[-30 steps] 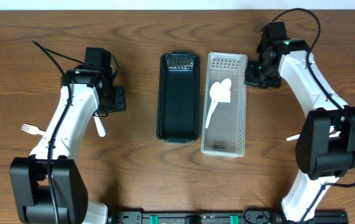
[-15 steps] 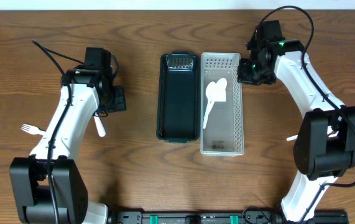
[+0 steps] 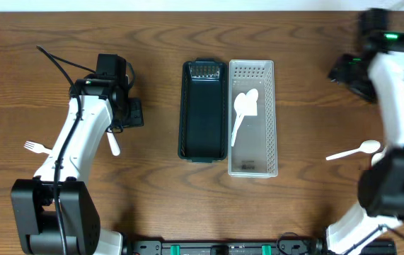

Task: Pack container
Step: 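Reach the right gripper to a third white spoon and grasp it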

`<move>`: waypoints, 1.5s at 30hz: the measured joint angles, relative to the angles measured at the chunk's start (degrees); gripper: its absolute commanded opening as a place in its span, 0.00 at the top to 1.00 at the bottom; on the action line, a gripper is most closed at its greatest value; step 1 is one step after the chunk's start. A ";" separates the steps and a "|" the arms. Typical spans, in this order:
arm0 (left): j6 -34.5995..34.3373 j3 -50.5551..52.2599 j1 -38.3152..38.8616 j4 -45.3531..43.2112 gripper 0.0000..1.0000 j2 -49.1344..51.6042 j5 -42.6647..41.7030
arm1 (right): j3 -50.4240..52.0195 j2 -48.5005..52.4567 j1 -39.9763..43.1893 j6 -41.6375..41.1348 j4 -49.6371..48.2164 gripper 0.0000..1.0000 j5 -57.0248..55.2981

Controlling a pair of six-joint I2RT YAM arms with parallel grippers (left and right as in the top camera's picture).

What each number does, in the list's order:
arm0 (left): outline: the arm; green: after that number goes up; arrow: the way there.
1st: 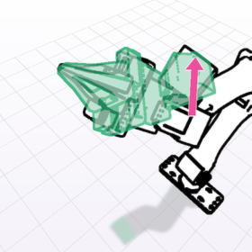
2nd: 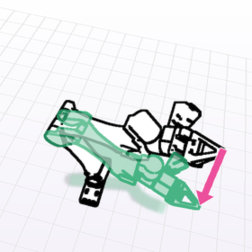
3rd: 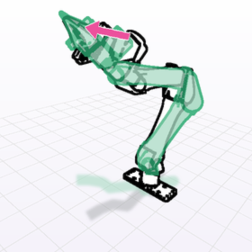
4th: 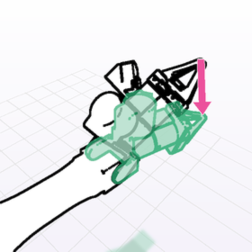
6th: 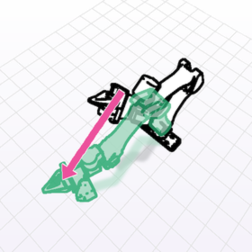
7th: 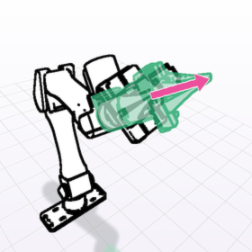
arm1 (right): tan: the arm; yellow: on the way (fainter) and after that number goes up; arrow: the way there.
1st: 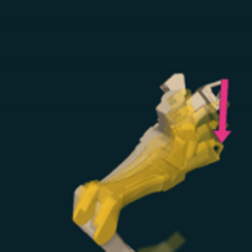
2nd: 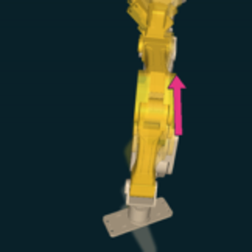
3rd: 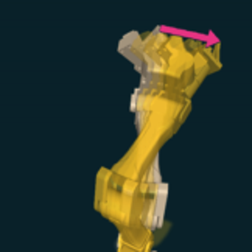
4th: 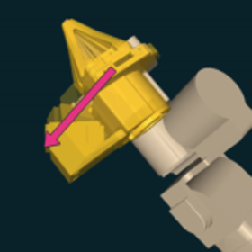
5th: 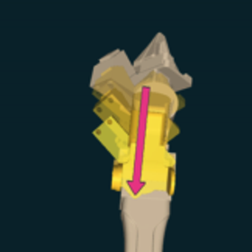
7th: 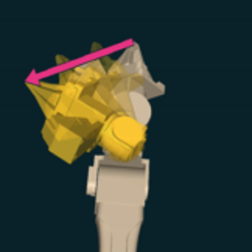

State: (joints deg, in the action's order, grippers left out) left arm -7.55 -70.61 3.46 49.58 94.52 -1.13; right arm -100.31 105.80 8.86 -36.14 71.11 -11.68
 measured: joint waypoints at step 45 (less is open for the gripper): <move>0.02 -0.02 0.00 -0.59 0.42 -0.02 0.02 | 46.07 -5.05 10.58 -12.24 -35.89 0.69 4.35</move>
State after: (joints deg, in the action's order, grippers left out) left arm -7.53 -70.63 3.46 48.99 94.50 -1.10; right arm -54.24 100.75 19.44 -48.38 35.22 -7.33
